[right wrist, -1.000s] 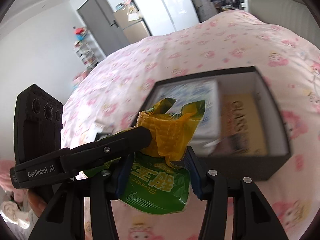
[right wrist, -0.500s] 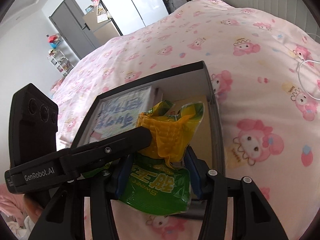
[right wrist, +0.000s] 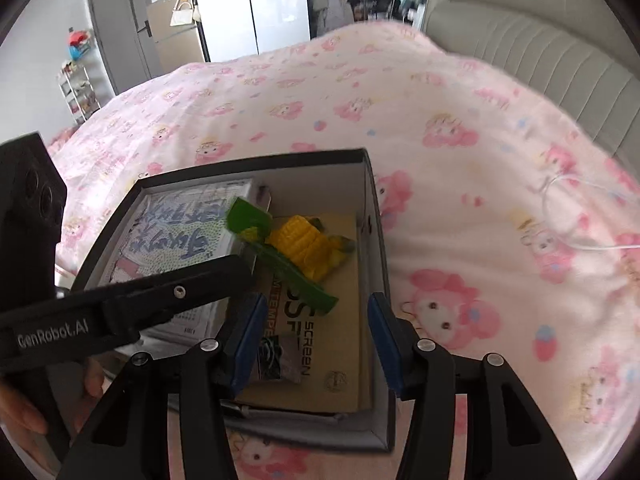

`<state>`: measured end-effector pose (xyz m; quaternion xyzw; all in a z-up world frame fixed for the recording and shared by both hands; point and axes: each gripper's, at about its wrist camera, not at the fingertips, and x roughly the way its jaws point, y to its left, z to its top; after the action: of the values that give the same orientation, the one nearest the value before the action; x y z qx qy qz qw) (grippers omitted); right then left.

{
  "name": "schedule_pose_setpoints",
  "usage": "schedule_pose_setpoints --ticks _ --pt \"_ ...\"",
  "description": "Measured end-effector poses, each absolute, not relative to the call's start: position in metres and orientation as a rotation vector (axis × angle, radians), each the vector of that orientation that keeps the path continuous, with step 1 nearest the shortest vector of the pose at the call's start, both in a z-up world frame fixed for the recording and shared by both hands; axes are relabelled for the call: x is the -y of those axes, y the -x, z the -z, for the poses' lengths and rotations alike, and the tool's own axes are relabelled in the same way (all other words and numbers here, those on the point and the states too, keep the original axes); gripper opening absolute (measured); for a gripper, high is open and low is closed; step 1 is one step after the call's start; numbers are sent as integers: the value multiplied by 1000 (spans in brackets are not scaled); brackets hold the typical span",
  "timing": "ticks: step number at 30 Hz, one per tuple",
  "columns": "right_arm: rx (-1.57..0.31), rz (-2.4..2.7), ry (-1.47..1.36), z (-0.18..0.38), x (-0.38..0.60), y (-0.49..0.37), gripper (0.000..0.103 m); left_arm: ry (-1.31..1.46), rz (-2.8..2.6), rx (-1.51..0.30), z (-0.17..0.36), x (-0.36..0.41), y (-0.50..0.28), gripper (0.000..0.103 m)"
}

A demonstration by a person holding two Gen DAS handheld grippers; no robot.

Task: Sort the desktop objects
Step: 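Lower the bag into the black box and open the left tool, then withdraw the left tool from the box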

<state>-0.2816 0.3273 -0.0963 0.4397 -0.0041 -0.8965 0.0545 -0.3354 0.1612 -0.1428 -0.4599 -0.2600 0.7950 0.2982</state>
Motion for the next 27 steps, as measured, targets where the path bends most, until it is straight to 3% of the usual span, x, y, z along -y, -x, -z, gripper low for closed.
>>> schedule_pose_setpoints --ticks 6,15,27 --pt "146 2727 -1267 70 -321 240 48 1171 -2211 603 102 -140 281 59" --pt "152 2695 -1174 33 -256 173 49 1052 -2408 477 40 -82 180 59" --pt "155 2668 -1152 25 -180 97 49 992 -2637 337 12 -16 87 60"
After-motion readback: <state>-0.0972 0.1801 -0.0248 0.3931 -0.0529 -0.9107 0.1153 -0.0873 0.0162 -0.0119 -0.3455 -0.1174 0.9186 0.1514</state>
